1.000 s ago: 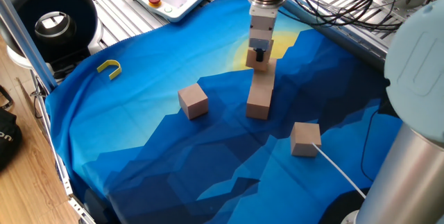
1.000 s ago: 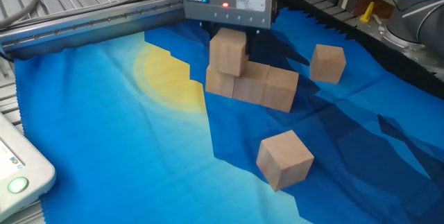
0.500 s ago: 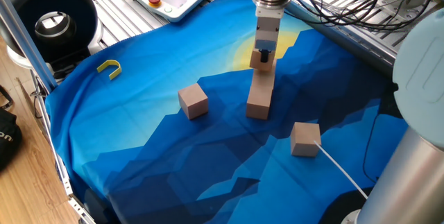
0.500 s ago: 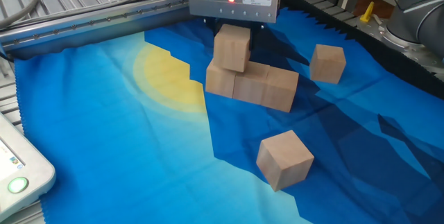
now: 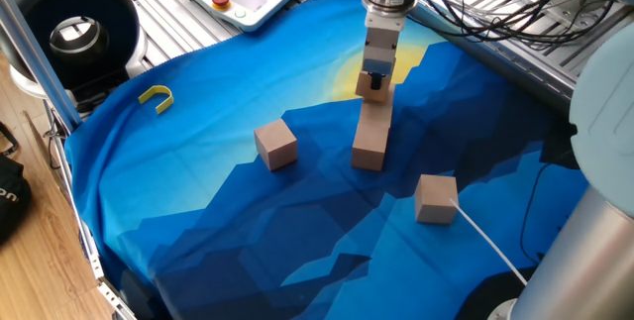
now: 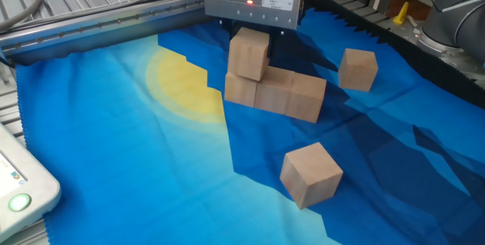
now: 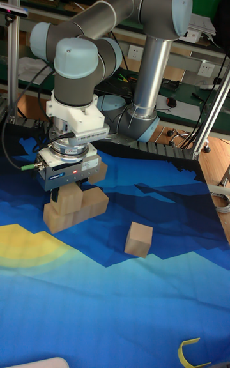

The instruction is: Stack the blocks into a pyramid shape

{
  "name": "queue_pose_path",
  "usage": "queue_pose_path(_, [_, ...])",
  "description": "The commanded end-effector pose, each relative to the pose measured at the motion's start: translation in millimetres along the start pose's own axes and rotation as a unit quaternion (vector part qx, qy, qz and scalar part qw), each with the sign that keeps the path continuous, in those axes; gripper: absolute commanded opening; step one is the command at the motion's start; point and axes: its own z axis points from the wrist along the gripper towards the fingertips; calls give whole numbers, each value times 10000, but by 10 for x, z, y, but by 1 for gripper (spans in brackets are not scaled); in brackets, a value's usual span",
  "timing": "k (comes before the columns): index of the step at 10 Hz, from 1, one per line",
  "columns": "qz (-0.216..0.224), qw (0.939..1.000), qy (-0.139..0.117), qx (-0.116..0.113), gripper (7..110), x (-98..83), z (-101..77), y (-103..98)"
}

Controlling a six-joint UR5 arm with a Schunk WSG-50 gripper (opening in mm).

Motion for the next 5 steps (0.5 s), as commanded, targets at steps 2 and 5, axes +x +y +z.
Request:
queue_pose_path(2, [161, 9998, -53, 59, 7, 41, 13, 11])
queue_pose_path(5, [250, 9994, -21, 258, 7, 78, -55, -20])
